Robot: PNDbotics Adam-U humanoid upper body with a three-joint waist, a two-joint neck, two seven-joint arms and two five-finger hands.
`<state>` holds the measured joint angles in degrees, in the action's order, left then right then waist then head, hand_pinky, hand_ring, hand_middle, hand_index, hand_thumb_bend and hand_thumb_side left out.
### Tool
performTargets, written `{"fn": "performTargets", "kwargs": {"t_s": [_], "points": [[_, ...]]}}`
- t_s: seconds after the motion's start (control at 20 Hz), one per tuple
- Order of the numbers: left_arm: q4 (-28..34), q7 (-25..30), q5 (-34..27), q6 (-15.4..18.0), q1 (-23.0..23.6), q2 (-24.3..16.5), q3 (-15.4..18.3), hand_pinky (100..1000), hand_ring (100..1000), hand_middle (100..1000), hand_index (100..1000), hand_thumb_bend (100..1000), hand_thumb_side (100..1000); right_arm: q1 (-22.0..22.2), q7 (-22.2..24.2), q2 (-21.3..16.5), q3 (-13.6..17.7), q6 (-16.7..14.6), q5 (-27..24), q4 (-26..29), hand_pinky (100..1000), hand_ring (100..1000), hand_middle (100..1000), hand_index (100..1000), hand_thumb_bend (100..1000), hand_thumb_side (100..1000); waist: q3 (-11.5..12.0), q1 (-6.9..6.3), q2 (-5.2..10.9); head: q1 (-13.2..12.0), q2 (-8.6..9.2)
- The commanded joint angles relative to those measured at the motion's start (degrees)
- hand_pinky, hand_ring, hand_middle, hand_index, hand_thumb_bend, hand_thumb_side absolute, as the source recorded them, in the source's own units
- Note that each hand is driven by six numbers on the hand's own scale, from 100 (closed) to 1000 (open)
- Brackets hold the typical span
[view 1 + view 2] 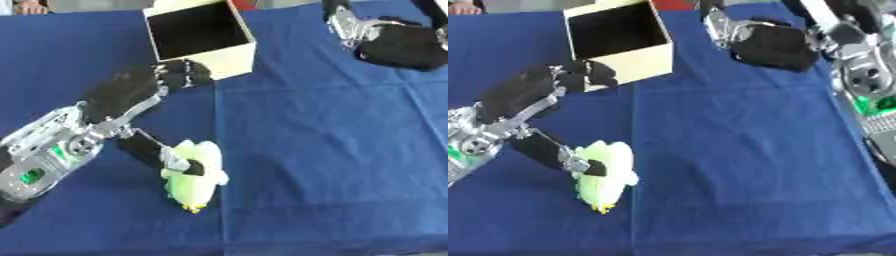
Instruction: Pick up objects on the table and place them in the box.
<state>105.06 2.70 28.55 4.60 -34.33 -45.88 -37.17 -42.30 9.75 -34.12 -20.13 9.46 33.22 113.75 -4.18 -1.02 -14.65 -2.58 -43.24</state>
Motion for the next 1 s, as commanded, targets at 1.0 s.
{"fn": "performTargets", "kwargs": {"t_s": [1.0], "points": [[9.52, 19.86, -12.57, 0.44, 0.12, -8.70, 4.36, 646, 788, 827, 889, 709, 359, 0.65, -0.11, -0.26, 0.44, 0.50, 0.17, 0.85, 926, 921, 856, 916, 100, 728, 0.13, -0.02, 0.70, 0.42, 0.17]]}}
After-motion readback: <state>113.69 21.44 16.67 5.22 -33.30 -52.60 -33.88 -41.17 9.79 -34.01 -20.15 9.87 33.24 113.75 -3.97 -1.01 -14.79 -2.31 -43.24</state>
